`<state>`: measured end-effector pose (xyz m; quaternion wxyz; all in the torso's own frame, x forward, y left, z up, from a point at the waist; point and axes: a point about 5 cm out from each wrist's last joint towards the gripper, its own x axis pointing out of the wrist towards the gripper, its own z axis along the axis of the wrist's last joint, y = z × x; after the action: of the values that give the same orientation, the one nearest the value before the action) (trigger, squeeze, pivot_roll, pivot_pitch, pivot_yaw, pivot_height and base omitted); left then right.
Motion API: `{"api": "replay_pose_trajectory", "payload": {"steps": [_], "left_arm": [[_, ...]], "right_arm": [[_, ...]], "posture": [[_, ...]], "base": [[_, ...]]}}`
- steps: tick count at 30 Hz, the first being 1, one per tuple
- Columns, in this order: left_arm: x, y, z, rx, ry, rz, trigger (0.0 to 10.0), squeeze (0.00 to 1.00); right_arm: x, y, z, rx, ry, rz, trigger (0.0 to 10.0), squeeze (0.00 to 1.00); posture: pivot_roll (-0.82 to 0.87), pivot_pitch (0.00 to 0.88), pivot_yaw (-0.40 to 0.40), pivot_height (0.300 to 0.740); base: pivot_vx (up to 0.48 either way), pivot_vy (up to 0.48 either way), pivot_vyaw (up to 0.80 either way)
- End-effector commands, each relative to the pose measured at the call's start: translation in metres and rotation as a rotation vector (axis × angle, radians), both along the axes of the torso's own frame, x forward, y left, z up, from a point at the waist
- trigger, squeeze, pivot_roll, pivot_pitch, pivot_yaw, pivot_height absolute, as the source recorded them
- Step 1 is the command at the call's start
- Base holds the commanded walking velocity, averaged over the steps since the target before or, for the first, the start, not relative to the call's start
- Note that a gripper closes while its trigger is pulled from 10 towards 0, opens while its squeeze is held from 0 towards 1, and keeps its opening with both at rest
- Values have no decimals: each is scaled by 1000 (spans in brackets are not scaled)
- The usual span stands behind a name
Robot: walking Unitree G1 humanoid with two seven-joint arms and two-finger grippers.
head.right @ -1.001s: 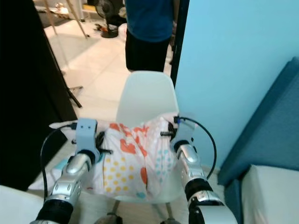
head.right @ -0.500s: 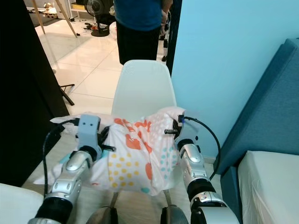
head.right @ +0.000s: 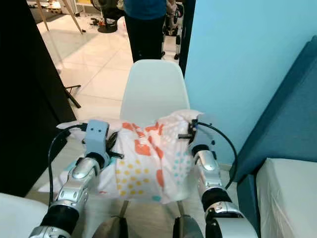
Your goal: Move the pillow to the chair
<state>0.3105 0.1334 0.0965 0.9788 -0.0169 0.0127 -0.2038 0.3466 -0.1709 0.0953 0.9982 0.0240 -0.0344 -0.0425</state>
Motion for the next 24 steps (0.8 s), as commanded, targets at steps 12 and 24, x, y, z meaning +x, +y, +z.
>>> {"api": "replay_pose_trajectory", "payload": {"steps": [12, 24], "left_arm": [[0, -14, 5, 121, -59, -155, 10000, 0], [23, 29, 26, 219, -153, 149, 10000, 0]], "right_arm": [[-2, -35, 23, -40, -143, -199, 10000, 0], [5, -4, 25, 2, -149, -56, 10000, 0]], "posture": [[12, 0, -65, 643], [23, 0, -71, 643]], "base": [[0, 0, 0], [0, 0, 0]]}}
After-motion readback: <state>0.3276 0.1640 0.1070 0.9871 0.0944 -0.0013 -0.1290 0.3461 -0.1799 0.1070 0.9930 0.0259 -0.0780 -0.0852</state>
